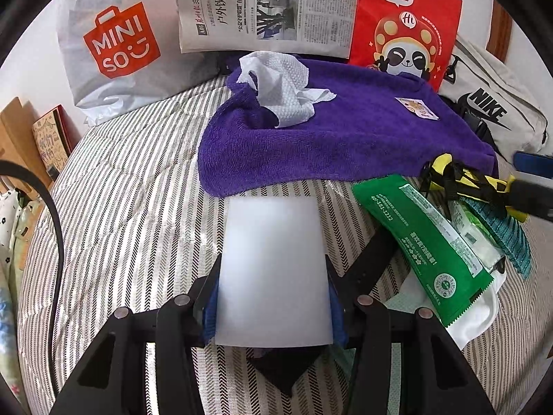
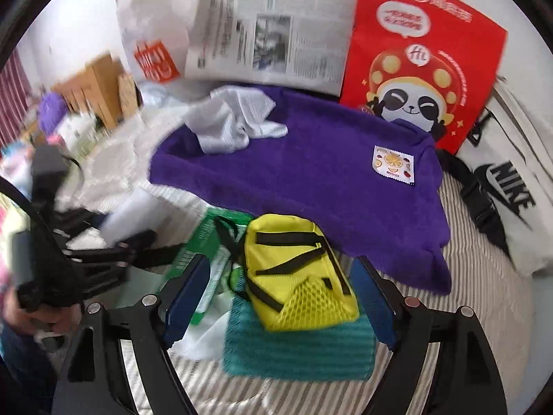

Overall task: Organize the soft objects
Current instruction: 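Grasp the white sponge block with the left tool while the right tool grasps the yellow pouch, then carry the yellow pouch onto the purple towel and open the right tool while the left holds the sponge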

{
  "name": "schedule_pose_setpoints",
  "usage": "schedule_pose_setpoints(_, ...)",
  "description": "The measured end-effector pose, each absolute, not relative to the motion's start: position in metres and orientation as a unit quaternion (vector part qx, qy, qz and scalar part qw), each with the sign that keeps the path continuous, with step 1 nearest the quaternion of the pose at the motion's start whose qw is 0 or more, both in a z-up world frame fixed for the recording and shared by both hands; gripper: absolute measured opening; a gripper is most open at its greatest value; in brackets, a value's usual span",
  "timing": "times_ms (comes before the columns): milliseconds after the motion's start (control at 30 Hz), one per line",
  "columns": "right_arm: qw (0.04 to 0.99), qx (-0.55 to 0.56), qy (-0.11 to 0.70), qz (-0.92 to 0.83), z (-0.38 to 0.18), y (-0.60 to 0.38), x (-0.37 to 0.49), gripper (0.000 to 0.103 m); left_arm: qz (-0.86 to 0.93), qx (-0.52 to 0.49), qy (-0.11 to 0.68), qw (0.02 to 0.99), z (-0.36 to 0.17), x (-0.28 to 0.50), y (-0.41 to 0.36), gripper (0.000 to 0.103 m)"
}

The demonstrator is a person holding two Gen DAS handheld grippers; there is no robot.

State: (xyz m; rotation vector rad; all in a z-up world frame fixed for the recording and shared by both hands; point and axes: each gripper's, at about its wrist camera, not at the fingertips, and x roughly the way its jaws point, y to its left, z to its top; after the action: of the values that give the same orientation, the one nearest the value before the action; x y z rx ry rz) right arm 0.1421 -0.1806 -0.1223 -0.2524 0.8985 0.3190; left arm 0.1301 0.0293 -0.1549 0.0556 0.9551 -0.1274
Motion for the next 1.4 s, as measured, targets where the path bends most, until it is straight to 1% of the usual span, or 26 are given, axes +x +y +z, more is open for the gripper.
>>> schedule_pose_setpoints(167,0.853,-0.179,0.472,0.128,-0.15,-0.166,0.163,0.083,-0.066,0.022,0.458,0.886,-0.154,0.129,0.031,0.048)
schedule_pose_setpoints(200,0.851,-0.177,0.476,0.131,-0.153,-0.167,0.164,0.081,-0.067,0.023,0.457,0.887,-0.154,0.129,0.031,0.048)
schedule_pose_setpoints(267,0.854,-0.152,0.479,0.136,-0.152,-0.173,0.166,0.073,-0.069,0.022,0.456,0.887,-0.154,0.129,0.031,0.048)
schedule_pose_setpoints(433,0.855,-0.117,0.485,0.142,-0.143,-0.191,0.161,0.071,-0.073,0.02,0.453,0.888,-0.155,0.127,0.032,0.047)
schedule_pose_setpoints(500,0.855,-0.114,0.488,0.135,-0.139,-0.198,0.157,0.07,-0.073,0.021,0.453,0.888,-0.155,0.126,0.032,0.048)
schedule_pose_setpoints(633,0.858,-0.055,0.492,0.137,-0.133,-0.223,0.147,0.069,-0.075,0.02,0.451,0.889,-0.154,0.125,0.033,0.047)
schedule_pose_setpoints(733,0.864,-0.032,0.487,0.122,-0.13,-0.238,0.142,0.069,-0.074,0.019,0.451,0.889,-0.154,0.126,0.033,0.047)
schedule_pose_setpoints(900,0.858,-0.037,0.501,0.102,-0.143,-0.244,0.147,0.069,-0.072,0.02,0.449,0.89,-0.154,0.125,0.033,0.047)
schedule_pose_setpoints(1067,0.858,-0.024,0.501,0.112,-0.154,-0.243,0.154,0.074,-0.071,0.025,0.452,0.889,-0.154,0.126,0.031,0.047)
schedule_pose_setpoints(1100,0.858,-0.018,0.501,0.115,-0.155,-0.244,0.156,0.078,-0.07,0.025,0.453,0.888,-0.154,0.127,0.031,0.047)
schedule_pose_setpoints(1133,0.855,-0.015,0.504,0.118,-0.158,-0.245,0.159,0.079,-0.069,0.027,0.454,0.888,-0.154,0.127,0.03,0.047)
schedule_pose_setpoints(1167,0.854,-0.014,0.506,0.119,-0.16,-0.245,0.161,0.078,-0.068,0.028,0.455,0.888,-0.154,0.127,0.029,0.048)
schedule_pose_setpoints(1233,0.858,-0.003,0.499,0.126,-0.159,-0.247,0.163,0.074,-0.068,0.027,0.456,0.887,-0.154,0.128,0.029,0.048)
schedule_pose_setpoints(1400,0.861,0.006,0.491,0.133,-0.153,-0.252,0.16,0.068,-0.071,0.021,0.457,0.886,-0.154,0.127,0.031,0.047)
